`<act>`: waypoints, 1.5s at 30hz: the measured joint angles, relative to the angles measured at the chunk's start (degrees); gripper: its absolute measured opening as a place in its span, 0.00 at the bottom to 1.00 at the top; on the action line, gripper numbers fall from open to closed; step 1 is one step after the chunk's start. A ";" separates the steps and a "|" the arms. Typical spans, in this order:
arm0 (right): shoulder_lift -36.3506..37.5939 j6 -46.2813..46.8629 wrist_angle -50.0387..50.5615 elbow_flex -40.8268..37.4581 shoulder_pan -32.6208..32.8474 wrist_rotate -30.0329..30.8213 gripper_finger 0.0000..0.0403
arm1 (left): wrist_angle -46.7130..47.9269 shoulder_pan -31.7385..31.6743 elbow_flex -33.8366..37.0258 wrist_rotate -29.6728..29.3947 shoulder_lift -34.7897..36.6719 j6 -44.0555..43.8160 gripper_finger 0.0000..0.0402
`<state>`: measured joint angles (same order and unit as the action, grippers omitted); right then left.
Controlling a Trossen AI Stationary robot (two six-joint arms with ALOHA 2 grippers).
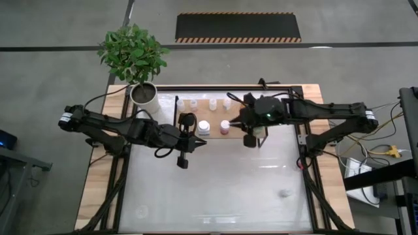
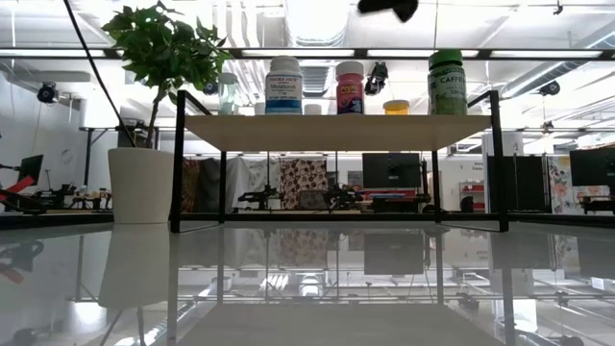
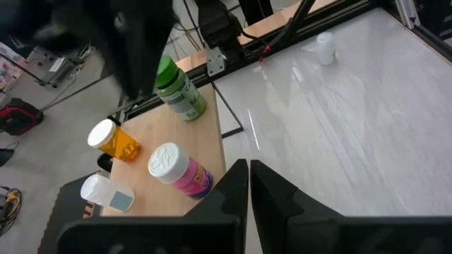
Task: Pick and place medicine bottles onto shelf by color
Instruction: Put the transparent pill bottle on the shelf
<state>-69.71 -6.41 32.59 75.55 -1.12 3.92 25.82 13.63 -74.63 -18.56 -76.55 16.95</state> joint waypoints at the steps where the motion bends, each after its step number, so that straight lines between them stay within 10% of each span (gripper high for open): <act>1: 0.51 1.51 1.47 0.68 0.96 -0.69 0.09 | 0.00 0.01 0.00 0.02 0.00 0.00 0.00; 10: 2.42 27.33 12.61 0.99 13.05 -16.37 0.09 | -1.70 0.02 0.07 0.10 -0.55 0.00 0.00; 30: 1.03 112.09 28.72 -16.11 50.43 -13.19 0.11 | -2.93 1.29 0.07 0.28 -0.46 0.05 0.00; 45: 0.92 123.84 25.31 -22.15 52.98 -9.97 0.63 | -2.93 1.27 0.07 0.26 -0.46 0.44 0.00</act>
<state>-68.79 117.43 57.89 53.40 51.86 -6.04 22.90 14.90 -74.56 -18.31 -77.01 17.39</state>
